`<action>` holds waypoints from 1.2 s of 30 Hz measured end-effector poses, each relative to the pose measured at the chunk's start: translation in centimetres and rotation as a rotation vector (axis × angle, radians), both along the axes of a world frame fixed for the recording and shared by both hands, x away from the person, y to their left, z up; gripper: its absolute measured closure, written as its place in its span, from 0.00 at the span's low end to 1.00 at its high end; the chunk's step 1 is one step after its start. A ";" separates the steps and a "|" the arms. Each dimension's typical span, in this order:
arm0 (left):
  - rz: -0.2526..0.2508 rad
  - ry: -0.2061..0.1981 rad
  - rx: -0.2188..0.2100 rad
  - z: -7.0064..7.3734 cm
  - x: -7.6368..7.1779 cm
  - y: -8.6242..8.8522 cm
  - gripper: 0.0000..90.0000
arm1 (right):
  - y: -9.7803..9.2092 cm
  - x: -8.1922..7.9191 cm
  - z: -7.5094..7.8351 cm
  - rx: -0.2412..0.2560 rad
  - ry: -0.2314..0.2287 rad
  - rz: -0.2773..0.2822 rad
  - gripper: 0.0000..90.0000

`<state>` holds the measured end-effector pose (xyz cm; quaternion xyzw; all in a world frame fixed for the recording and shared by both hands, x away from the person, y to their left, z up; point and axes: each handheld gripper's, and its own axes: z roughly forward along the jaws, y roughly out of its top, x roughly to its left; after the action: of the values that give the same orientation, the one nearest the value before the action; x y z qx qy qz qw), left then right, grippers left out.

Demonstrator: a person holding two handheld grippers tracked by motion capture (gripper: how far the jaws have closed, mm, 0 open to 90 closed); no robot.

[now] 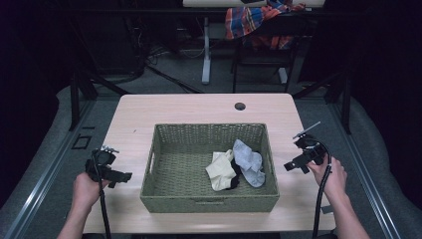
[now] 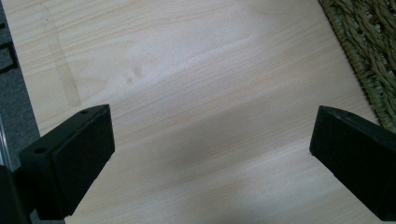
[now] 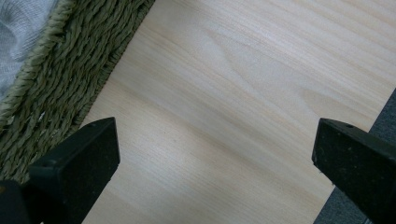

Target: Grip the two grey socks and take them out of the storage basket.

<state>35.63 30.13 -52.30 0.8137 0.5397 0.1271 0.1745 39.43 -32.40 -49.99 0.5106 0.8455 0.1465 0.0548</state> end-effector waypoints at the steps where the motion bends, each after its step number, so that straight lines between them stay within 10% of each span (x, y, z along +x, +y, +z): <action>1: 0.000 -0.002 0.001 0.0 0.0 0.0 0.00 | 0.0 0.0 0.1 -0.007 -0.005 0.000 0.01; 20: -0.004 -0.003 -0.002 -0.1 0.0 -0.1 0.00 | 0.2 0.5 2.4 0.030 -0.061 -0.020 0.00; 36: 0.005 -0.004 -0.007 0.0 -0.1 0.1 0.00 | 4.2 0.1 9.0 0.075 -0.125 0.063 0.00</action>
<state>35.57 30.21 -52.32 0.8117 0.5416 0.1271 0.1779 39.56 -28.25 -40.97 0.4754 0.8500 0.2112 0.0836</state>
